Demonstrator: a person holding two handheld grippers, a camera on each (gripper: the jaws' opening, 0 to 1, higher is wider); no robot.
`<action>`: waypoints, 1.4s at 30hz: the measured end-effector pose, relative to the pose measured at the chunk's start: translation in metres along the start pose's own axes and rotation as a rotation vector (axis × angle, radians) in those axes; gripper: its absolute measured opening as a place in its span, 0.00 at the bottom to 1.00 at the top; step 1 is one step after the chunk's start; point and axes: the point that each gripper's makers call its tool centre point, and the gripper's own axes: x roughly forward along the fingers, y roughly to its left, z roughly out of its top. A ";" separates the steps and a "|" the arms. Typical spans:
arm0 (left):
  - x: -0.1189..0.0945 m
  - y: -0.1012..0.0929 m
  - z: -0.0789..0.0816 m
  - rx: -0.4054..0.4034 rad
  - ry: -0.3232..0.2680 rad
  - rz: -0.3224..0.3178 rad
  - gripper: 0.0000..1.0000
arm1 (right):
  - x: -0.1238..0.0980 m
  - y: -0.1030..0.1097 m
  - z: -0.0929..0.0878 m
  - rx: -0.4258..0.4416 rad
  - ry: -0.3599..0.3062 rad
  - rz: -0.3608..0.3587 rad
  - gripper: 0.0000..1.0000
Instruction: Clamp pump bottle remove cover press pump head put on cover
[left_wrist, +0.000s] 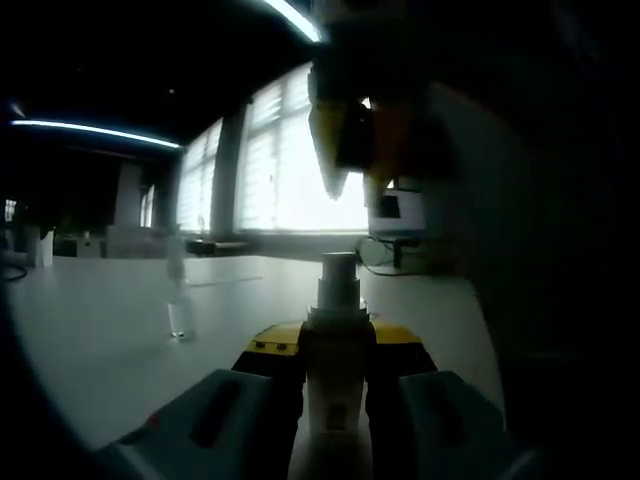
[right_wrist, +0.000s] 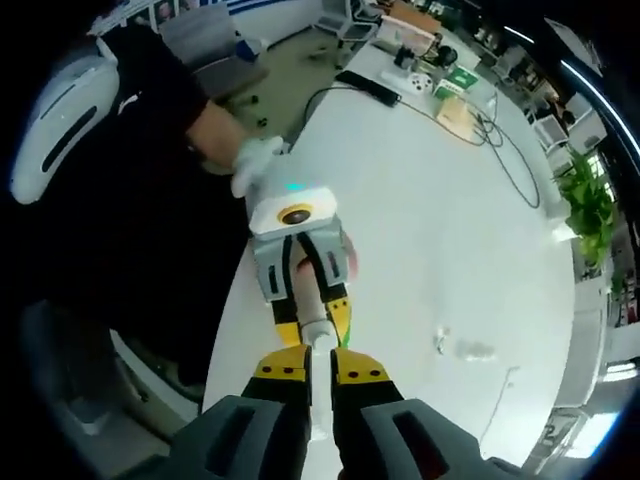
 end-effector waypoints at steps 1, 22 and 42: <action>0.000 0.000 0.000 -0.001 0.001 0.000 0.14 | 0.000 0.001 0.002 0.007 -0.009 0.019 0.02; 0.000 0.001 0.000 -0.007 0.004 0.012 0.14 | 0.015 -0.002 -0.003 -0.114 0.113 0.055 0.00; 0.000 0.001 0.000 -0.006 0.003 0.010 0.14 | 0.024 0.001 -0.005 -0.148 0.147 0.086 0.00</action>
